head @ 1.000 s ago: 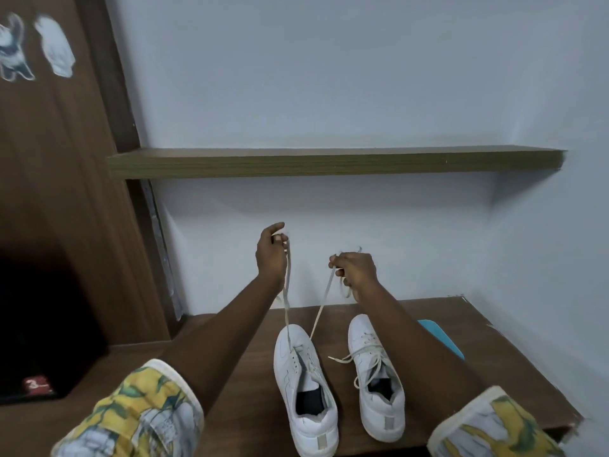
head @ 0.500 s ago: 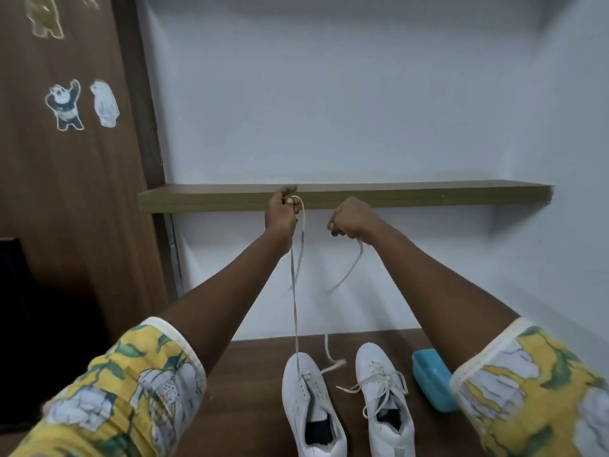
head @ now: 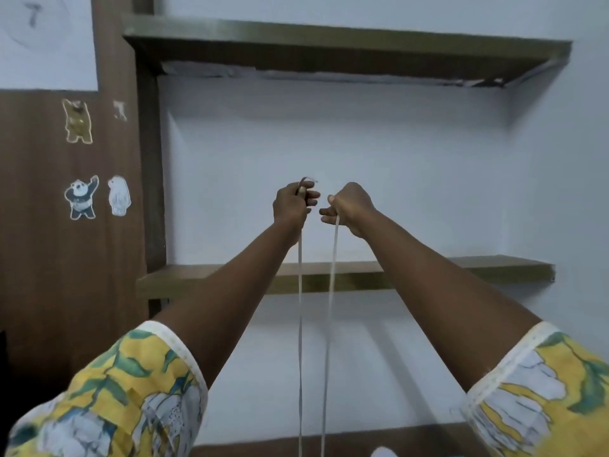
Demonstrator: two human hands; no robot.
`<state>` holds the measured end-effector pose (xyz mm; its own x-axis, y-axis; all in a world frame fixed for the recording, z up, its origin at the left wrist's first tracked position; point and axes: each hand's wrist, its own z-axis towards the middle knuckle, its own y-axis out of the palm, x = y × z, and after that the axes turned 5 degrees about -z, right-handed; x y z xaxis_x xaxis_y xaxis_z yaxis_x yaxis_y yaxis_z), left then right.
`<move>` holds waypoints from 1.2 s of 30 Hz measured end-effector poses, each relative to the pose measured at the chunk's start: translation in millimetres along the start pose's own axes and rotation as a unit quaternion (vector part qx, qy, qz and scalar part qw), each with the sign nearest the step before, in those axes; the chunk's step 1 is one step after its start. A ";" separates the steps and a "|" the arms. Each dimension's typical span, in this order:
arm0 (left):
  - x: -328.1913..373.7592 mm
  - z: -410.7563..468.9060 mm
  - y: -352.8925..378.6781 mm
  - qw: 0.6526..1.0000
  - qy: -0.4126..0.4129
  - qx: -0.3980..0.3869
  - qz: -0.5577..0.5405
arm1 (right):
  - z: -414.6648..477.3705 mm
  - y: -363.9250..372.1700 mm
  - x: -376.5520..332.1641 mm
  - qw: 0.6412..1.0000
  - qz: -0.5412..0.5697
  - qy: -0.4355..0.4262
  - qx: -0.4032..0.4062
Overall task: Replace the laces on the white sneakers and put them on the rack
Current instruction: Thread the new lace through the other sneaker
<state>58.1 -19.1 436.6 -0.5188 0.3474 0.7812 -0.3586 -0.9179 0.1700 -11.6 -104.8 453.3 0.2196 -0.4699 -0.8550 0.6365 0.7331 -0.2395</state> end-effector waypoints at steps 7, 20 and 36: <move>5.5 7.1 -2.0 0.997 -0.010 -0.009 0.078 | 3.4 -13.2 -3.8 0.981 -0.182 -0.049 0.041; -36.0 -32.7 2.1 0.992 -0.021 0.002 0.126 | -9.3 -17.3 14.4 0.987 -0.138 -0.074 0.038; -54.0 -52.0 8.4 0.999 -0.040 -0.018 0.011 | -12.4 -9.5 23.8 0.926 -0.345 -0.141 0.061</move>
<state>42.7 -35.6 364.7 -0.4637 0.3093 0.8302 -0.3761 -0.9172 0.1317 -21.6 -116.8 429.6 -0.0970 -0.9280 -0.3596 0.7723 0.1577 -0.6154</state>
